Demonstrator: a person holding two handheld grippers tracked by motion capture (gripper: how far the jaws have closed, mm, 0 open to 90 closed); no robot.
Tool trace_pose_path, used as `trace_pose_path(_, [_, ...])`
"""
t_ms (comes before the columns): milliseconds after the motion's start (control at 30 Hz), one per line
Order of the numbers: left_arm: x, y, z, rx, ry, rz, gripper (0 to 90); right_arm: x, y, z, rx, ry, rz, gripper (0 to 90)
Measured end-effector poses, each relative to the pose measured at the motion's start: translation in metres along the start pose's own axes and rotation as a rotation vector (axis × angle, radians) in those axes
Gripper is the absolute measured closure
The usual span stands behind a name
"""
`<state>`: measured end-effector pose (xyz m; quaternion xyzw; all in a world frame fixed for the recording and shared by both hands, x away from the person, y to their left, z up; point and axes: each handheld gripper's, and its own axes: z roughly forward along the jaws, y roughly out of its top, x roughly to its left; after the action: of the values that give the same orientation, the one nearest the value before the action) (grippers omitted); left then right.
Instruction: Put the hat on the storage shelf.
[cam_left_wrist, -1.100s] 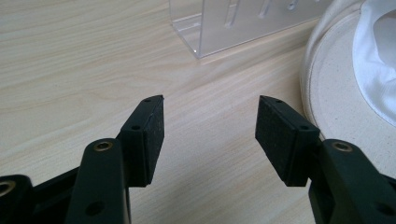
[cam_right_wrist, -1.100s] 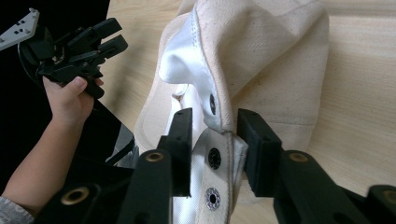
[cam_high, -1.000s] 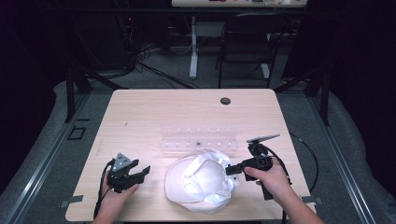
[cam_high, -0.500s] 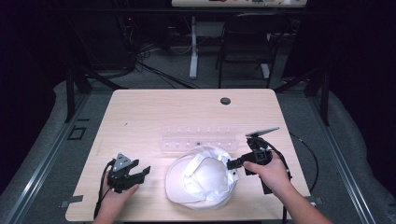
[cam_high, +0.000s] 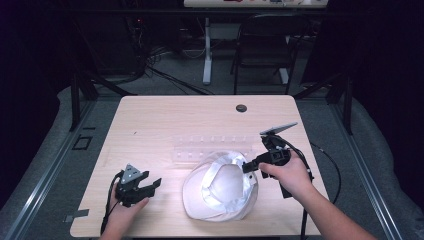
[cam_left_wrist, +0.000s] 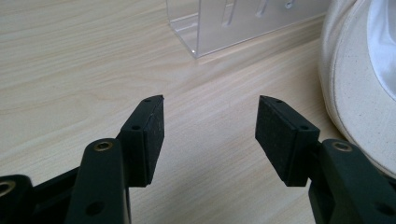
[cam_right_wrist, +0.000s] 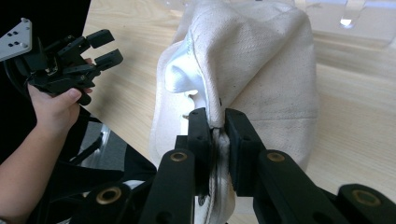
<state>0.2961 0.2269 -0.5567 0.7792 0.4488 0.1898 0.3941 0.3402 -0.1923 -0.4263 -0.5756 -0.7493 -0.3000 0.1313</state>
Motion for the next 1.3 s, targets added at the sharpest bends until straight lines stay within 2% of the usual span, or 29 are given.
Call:
trace_pose_path(233, [0.0, 0.0, 0.0, 0.003, 0.0, 0.0, 42.9, 0.015, 0.007, -0.012, 0.02, -0.051, -0.024, 81.3])
trace_pose_path(267, [0.0, 0.0, 0.0, 0.003, 0.0, 0.0, 42.9, 0.018, 0.007, -0.012, 0.007, -0.064, -0.003, 81.3])
trace_pose_path(433, [0.0, 0.0, 0.0, 0.001, -0.001, -0.003, 42.8, 0.027, 0.013, -0.019, 0.043, -0.099, -0.022, 81.3])
trace_pose_path(533, [0.0, 0.0, 0.0, 0.0, 0.0, -0.005, 42.9, 0.032, 0.015, -0.022, 0.032, -0.098, -0.008, 81.4])
trace_pose_path(700, [0.0, 0.0, 0.0, -0.001, -0.001, -0.009, 42.9, 0.036, 0.019, -0.028, 0.038, -0.08, 0.003, 81.4])
trace_pose_path(733, [0.0, 0.0, 0.0, -0.001, -0.001, -0.007, 42.9, 0.037, 0.021, -0.031, 0.053, -0.079, -0.006, 81.5])
trace_pose_path(967, [0.0, 0.0, 0.0, 0.004, -0.003, 0.0, 42.8, 0.044, 0.025, -0.037, 0.039, -0.067, 0.01, 81.5])
trace_pose_path(1033, [-0.001, 0.0, 0.0, 0.004, -0.004, 0.0, 42.9, 0.046, 0.027, -0.044, 0.049, -0.047, 0.014, 81.5])
trace_pose_path(1100, [-0.001, 0.0, 0.0, 0.004, -0.004, 0.0, 42.9, 0.047, 0.029, -0.047, 0.047, -0.048, 0.013, 81.6])
trace_pose_path(1133, [-0.001, 0.0, 0.0, 0.004, -0.004, 0.0, 42.8, 0.048, 0.028, -0.047, 0.025, -0.05, 0.024, 81.6])
trace_pose_path(1267, [-0.001, 0.0, 0.0, 0.003, -0.004, -0.002, 42.9, 0.048, 0.031, -0.054, 0.034, -0.046, 0.006, 81.6])
trace_pose_path(1300, [-0.001, 0.0, 0.0, 0.003, -0.004, -0.001, 42.9, 0.048, 0.03, -0.054, 0.024, -0.043, 0.023, 81.6])
